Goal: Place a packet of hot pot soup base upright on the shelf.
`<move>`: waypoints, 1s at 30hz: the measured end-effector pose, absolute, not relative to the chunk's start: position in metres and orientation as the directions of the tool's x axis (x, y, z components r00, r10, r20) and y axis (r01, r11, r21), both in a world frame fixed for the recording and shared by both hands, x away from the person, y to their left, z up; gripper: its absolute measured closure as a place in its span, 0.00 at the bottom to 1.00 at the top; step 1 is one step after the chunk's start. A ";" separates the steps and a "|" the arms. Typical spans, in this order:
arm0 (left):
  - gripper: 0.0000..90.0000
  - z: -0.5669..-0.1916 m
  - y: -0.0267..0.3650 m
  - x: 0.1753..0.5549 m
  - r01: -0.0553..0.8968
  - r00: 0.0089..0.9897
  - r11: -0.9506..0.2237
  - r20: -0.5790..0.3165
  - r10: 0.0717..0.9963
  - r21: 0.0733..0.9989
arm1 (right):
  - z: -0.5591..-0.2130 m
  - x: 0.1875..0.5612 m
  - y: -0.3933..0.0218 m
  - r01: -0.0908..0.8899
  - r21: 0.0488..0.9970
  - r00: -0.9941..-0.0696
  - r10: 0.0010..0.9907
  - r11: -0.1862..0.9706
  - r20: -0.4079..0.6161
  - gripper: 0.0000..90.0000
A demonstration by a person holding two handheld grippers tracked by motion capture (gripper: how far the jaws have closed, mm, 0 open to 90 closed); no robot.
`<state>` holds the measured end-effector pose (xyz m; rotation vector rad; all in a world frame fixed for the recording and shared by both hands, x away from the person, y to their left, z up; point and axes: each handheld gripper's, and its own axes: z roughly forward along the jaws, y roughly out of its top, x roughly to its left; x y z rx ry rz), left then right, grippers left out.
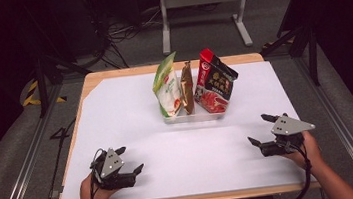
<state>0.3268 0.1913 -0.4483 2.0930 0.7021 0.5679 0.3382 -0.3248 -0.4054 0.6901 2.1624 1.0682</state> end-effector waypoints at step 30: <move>0.20 -0.449 0.192 0.326 0.258 0.754 -0.505 0.155 0.638 0.824 | -0.434 0.296 -0.387 0.238 0.864 -0.626 0.750 0.444 -0.213 0.18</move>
